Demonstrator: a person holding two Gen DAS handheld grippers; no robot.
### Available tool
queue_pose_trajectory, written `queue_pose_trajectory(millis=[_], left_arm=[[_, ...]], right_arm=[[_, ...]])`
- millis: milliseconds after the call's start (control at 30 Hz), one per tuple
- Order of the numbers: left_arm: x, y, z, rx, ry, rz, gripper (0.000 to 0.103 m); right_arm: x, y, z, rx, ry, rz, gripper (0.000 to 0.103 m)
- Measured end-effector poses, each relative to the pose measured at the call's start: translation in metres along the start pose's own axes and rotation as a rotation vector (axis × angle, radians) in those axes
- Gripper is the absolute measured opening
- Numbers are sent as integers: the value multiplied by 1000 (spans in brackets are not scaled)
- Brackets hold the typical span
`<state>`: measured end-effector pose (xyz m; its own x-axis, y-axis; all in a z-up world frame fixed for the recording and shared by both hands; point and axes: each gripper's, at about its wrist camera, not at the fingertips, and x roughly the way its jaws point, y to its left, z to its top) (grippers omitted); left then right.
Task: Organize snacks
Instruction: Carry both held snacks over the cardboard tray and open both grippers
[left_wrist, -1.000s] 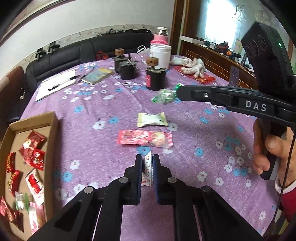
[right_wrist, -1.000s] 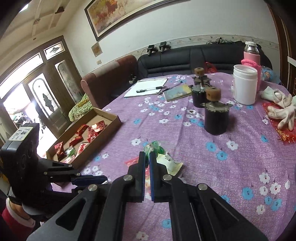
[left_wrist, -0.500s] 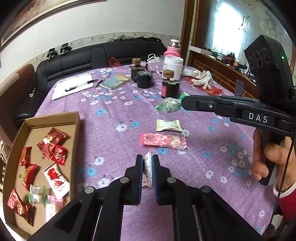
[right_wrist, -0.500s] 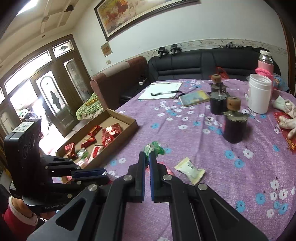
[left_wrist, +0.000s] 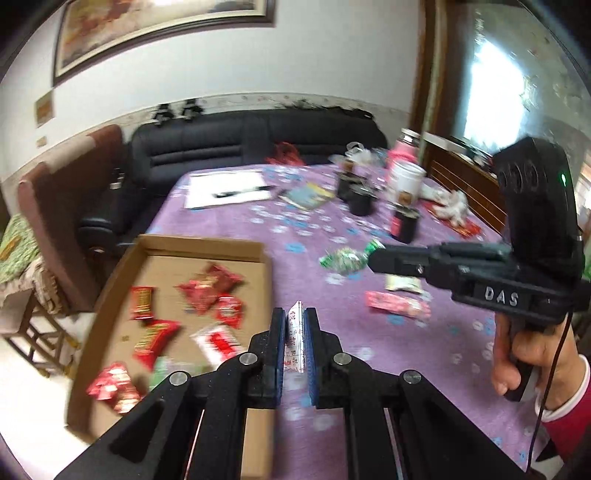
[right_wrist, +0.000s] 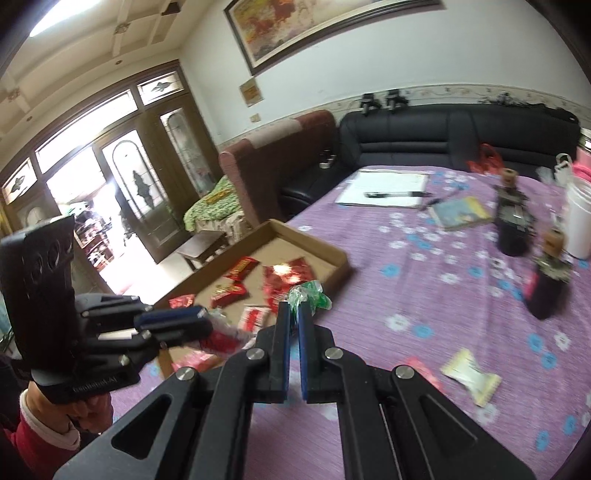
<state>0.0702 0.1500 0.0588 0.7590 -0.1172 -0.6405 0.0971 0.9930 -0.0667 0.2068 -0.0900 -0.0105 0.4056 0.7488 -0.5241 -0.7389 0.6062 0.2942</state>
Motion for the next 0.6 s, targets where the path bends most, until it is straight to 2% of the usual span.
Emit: queue_pose_trajectory(millis=[200, 300, 600], left_arm=[[-18, 52, -8, -79, -18, 81, 9], [-21, 66, -16, -94, -12, 106, 9], [-11, 74, -35, -78, 38, 147, 9]], right_arm=[[40, 35, 7, -25, 24, 66, 4], [59, 48, 5, -28, 45, 88, 4], [105, 66, -4, -34, 100, 92, 4]])
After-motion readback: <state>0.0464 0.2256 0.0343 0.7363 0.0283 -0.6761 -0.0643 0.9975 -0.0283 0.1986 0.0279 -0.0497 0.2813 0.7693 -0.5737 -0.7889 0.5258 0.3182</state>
